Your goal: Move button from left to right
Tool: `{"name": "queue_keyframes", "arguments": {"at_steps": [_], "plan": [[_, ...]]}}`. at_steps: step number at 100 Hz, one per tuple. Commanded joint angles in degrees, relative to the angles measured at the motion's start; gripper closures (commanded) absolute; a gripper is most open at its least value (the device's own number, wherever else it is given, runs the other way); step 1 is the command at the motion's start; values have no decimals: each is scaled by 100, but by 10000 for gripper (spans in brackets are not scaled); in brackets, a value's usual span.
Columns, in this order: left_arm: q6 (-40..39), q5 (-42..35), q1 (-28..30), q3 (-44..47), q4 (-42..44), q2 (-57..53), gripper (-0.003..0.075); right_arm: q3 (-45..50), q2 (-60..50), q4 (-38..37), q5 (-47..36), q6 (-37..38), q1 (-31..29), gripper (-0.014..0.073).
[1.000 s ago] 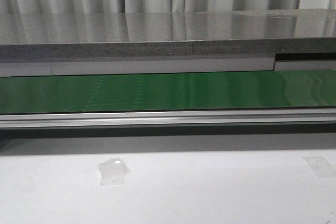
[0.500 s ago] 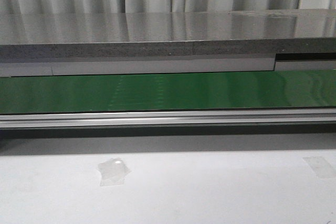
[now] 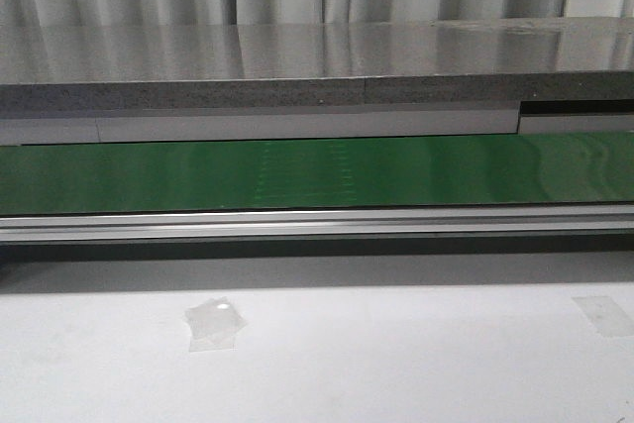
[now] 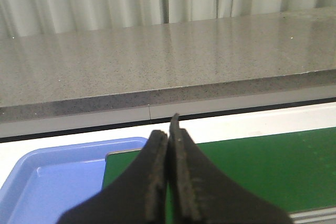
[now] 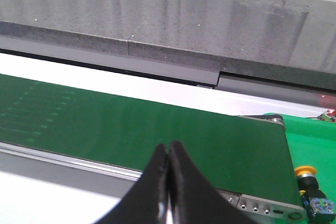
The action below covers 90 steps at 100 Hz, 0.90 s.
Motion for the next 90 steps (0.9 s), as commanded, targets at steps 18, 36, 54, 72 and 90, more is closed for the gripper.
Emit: {"name": "queue_keyframes", "arguments": {"at_steps": [18, 36, 54, 72, 90], "plan": [[-30, -403, -45, -154, -103, 51, 740, -147, 38, 79, -462, -6, 6, 662], [-30, -403, -45, -154, -103, 51, 740, -147, 38, 79, -462, -6, 6, 662], [-30, -403, -45, -154, -103, 51, 740, -147, 38, 79, -467, -6, 6, 662], [-30, -403, -45, -154, -103, 51, 740, 88, 15, 58, -824, 188, 6, 662], [-30, -403, -45, -154, -103, 51, 740, 770, -282, -705, -1773, 1330, 6, 662]]}}
